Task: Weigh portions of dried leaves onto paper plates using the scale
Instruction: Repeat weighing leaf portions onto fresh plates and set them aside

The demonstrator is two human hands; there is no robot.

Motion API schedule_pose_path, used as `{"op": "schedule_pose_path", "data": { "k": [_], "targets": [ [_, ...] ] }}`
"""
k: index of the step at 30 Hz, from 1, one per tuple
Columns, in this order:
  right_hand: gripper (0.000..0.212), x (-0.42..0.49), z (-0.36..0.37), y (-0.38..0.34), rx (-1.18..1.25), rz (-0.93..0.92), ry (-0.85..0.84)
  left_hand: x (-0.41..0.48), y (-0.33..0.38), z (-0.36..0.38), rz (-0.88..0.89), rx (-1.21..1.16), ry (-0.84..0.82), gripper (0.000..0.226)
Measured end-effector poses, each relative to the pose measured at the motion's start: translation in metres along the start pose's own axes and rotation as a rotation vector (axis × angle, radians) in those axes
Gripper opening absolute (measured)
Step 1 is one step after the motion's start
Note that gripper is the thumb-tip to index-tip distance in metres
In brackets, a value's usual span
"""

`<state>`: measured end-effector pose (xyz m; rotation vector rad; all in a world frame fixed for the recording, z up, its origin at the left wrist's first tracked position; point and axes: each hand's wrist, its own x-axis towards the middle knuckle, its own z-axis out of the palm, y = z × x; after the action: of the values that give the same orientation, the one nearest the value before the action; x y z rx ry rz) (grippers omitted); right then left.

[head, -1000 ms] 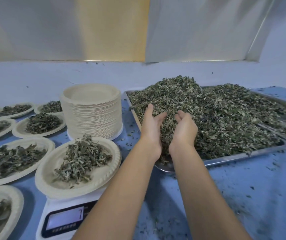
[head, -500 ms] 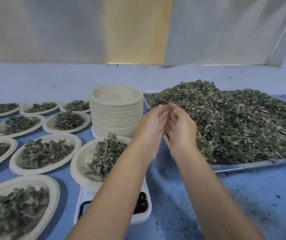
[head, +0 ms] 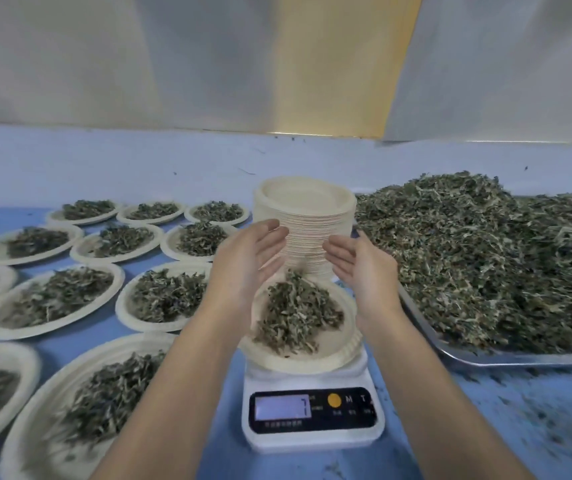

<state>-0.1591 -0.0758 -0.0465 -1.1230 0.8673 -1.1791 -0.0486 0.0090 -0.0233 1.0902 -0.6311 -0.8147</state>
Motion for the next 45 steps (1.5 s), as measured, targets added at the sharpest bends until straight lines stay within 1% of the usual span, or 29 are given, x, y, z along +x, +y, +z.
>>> {"op": "schedule_pose_path", "data": {
  "k": [2, 4, 6, 9, 12, 14, 22, 28, 33, 37, 39, 42, 45],
  "targets": [
    [0.026, 0.001, -0.005, 0.005, -0.172, -0.092, 0.032, 0.004, -0.002, -0.015, 0.034, 0.085, 0.089, 0.029],
    [0.028, 0.0, -0.011, 0.009, -0.245, -0.121, 0.036, 0.007, -0.006, -0.026, 0.06, 0.179, 0.164, 0.028],
    [0.029, 0.001, -0.017, 0.013, -0.257, -0.104, 0.016, 0.009, -0.01, -0.032, 0.064, 0.244, 0.207, 0.029],
    [0.028, 0.004, -0.021, 0.015, -0.265, -0.065, 0.006, 0.012, -0.02, -0.034, 0.089, 0.434, 0.221, 0.035],
    [0.027, 0.007, -0.023, 0.017, -0.275, -0.036, -0.001, 0.012, -0.028, -0.035, 0.097, 0.471, 0.281, 0.033],
    [0.027, 0.006, -0.022, 0.019, -0.277, -0.015, -0.014, 0.012, -0.032, -0.036, 0.089, 0.486, 0.279, 0.033],
    [0.028, 0.007, -0.02, 0.022, -0.198, 0.01, -0.031, 0.011, -0.039, -0.032, 0.019, 0.413, 0.23, 0.032],
    [0.029, 0.004, -0.02, 0.02, -0.144, 0.044, -0.038, 0.013, -0.038, -0.034, -0.038, 0.314, 0.247, 0.022],
    [0.027, 0.003, -0.016, 0.016, -0.108, 0.04, -0.041, 0.018, -0.031, -0.039, -0.111, 0.253, 0.27, 0.023],
    [0.028, 0.001, -0.011, 0.013, -0.084, 0.058, -0.036, 0.02, -0.028, -0.044, -0.153, 0.229, 0.241, 0.028],
    [0.029, 0.0, -0.007, 0.012, -0.06, 0.064, -0.045, 0.023, -0.025, -0.049, -0.164, 0.209, 0.218, 0.03],
    [0.029, -0.004, 0.001, 0.008, -0.031, 0.063, -0.074, 0.025, -0.018, -0.06, -0.154, 0.194, 0.232, 0.029],
    [0.027, -0.008, 0.019, 0.006, -0.08, 0.03, -0.091, 0.027, -0.006, -0.075, -0.13, 0.21, 0.269, 0.028]
  ]
}}
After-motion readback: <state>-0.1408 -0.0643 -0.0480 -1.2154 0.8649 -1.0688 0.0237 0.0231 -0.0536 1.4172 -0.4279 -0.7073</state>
